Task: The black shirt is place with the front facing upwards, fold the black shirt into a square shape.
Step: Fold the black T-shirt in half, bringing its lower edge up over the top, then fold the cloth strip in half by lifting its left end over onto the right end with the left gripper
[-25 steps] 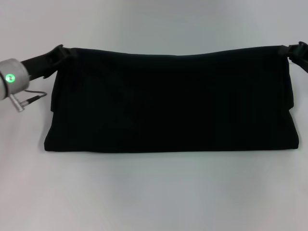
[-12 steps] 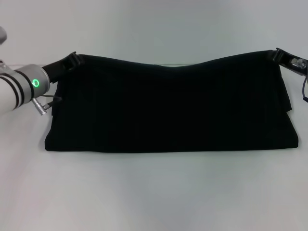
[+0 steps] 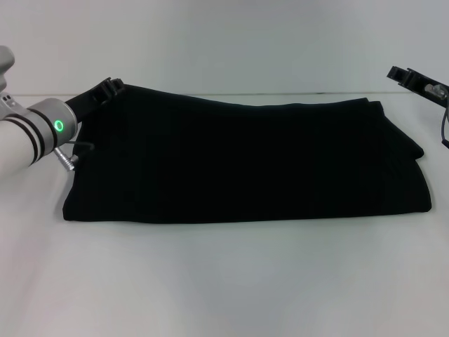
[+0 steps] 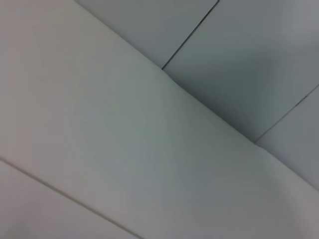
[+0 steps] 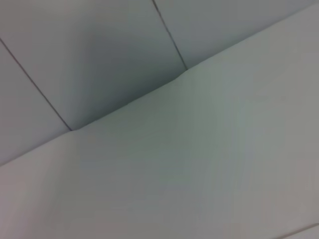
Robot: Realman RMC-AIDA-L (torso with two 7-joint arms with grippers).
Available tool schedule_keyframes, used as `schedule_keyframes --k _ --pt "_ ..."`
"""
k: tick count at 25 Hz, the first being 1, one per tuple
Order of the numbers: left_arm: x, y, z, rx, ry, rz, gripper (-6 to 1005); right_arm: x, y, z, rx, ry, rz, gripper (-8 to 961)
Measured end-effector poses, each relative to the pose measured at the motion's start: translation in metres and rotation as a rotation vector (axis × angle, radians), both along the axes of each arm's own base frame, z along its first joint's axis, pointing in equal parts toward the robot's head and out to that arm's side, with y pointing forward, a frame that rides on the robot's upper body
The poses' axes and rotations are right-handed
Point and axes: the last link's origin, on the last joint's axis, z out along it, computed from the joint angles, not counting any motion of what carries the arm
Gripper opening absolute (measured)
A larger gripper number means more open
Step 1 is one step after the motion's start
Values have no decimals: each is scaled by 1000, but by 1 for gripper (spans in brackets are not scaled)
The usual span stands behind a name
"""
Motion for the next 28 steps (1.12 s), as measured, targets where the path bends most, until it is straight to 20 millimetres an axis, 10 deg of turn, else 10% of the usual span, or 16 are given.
schedule_keyframes --k 5,19,28 --pt "-9 -3 2 7 17 29 308 4 -7 -5 -24 20 15 454" --pt "-22 -29 10 -19 -82 -80 486 11 -53 -17 -158 -12 304 486" --pt "-45 -87 43 -196 -412 -148 907 9 -113 -29 -217 -225 748 663"
